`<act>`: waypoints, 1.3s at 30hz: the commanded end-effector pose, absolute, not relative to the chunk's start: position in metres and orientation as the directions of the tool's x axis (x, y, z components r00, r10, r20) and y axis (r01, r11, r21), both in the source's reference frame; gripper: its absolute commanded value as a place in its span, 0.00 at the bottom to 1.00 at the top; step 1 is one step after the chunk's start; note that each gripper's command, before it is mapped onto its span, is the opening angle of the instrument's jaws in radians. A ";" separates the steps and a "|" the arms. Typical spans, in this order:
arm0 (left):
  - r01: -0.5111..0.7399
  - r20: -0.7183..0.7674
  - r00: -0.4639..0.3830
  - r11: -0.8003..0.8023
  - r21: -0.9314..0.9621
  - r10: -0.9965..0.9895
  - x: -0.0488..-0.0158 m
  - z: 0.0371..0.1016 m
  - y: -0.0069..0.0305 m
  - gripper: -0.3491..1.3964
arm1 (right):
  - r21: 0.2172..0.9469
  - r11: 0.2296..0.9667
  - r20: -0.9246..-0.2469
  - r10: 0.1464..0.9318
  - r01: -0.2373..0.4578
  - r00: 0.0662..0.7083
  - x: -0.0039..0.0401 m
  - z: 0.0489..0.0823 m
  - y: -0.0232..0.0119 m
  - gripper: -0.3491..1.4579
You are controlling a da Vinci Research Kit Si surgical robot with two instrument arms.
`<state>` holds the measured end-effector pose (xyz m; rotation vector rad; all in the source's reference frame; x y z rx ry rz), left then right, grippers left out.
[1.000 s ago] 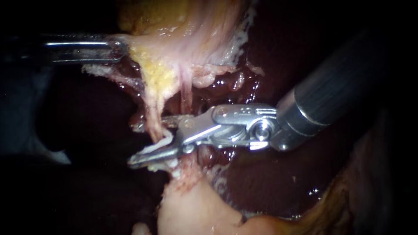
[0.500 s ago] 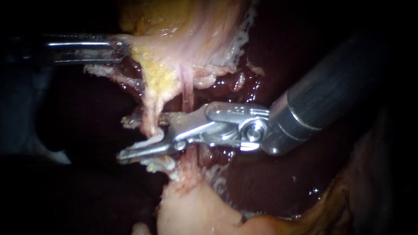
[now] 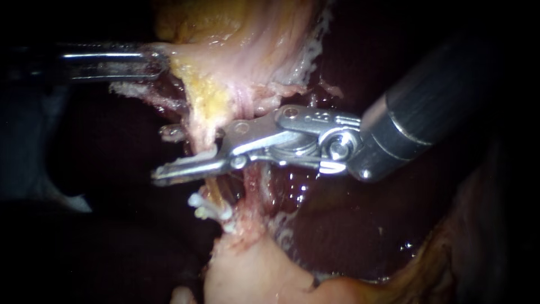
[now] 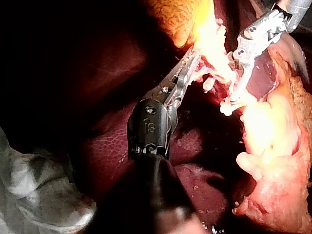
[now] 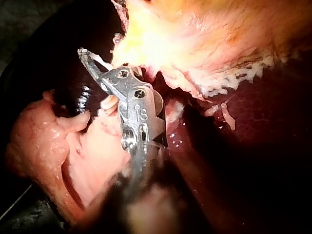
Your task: Clipping third clip left tube
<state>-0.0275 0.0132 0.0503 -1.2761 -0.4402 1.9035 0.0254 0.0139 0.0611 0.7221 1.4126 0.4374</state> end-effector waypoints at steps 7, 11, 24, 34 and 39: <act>-0.415 -0.618 -0.185 -0.631 -0.655 0.764 -0.0275 0.0504 0.0132 0.00 | 0.689 0.710 -0.725 0.676 0.146 0.132 0.0252 0.0591 0.0140 0.45; -0.414 -0.620 -0.183 -0.631 -0.656 0.763 -0.0274 0.0505 0.0132 0.00 | 0.695 0.703 -0.719 0.683 0.150 0.131 0.0248 0.0576 0.0145 0.45; -0.413 -0.620 -0.183 -0.632 -0.656 0.763 -0.0273 0.0506 0.0133 0.00 | 0.724 0.673 -0.689 0.717 0.151 0.112 0.0245 0.0558 0.0148 0.40; -0.413 -0.620 -0.183 -0.632 -0.656 0.763 -0.0273 0.0506 0.0133 0.00 | 0.774 0.615 -0.632 0.766 0.150 0.119 0.0239 0.0558 0.0146 0.11; -0.413 -0.620 -0.183 -0.632 -0.656 0.763 -0.0273 0.0507 0.0133 0.00 | 0.802 0.585 -0.597 0.784 0.116 0.173 0.0236 0.0560 0.0146 0.00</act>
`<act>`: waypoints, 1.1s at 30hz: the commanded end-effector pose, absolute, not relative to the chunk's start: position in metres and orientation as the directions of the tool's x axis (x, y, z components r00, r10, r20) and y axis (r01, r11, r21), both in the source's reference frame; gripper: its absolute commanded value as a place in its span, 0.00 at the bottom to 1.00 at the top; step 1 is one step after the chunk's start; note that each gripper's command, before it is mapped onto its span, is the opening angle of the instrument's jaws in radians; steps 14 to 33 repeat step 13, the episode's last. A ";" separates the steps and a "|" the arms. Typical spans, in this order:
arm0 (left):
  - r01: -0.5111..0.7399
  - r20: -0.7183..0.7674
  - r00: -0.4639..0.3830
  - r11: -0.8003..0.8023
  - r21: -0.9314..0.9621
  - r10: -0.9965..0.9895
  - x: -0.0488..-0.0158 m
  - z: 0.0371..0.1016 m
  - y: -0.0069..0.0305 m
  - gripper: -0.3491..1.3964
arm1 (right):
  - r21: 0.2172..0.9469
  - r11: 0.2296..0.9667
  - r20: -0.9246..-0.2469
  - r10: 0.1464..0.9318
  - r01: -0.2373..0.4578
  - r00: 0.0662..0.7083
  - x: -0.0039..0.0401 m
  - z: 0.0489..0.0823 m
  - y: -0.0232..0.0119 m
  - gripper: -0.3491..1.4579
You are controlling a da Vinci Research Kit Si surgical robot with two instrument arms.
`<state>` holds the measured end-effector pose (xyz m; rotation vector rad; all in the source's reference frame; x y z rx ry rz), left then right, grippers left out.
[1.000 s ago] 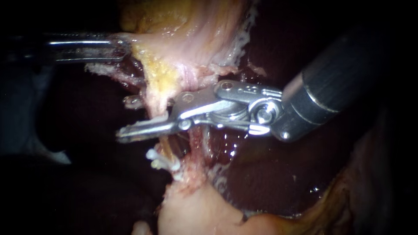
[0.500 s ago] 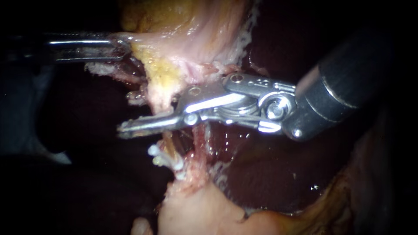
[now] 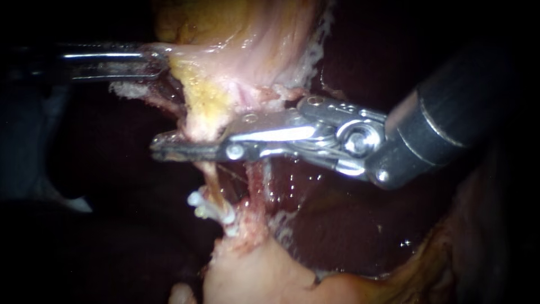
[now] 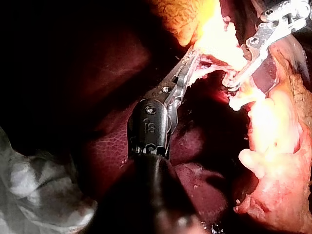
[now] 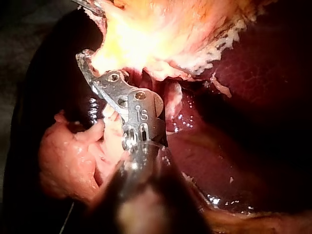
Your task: Clipping third clip left tube
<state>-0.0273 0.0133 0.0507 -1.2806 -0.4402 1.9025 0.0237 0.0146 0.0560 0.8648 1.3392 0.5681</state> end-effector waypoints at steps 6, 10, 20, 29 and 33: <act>-0.413 -0.620 -0.183 -0.632 -0.656 0.763 -0.0273 0.0507 0.0133 0.00 | 0.800 0.591 -0.598 0.775 0.102 0.204 0.0236 0.0567 0.0141 0.00; -0.413 -0.620 -0.183 -0.632 -0.656 0.763 -0.0273 0.0508 0.0134 0.00 | 0.801 0.591 -0.598 0.775 0.101 0.204 0.0236 0.0568 0.0142 0.00; -0.413 -0.620 -0.183 -0.632 -0.656 0.763 -0.0273 0.0508 0.0135 0.00 | 0.800 0.591 -0.598 0.775 0.101 0.204 0.0235 0.0569 0.0143 0.00; -0.413 -0.620 -0.183 -0.632 -0.656 0.763 -0.0273 0.0508 0.0135 0.00 | 0.800 0.591 -0.598 0.775 0.101 0.204 0.0235 0.0569 0.0143 0.00; -0.413 -0.620 -0.183 -0.632 -0.656 0.763 -0.0273 0.0508 0.0135 0.00 | 0.800 0.591 -0.598 0.775 0.101 0.204 0.0235 0.0569 0.0143 0.00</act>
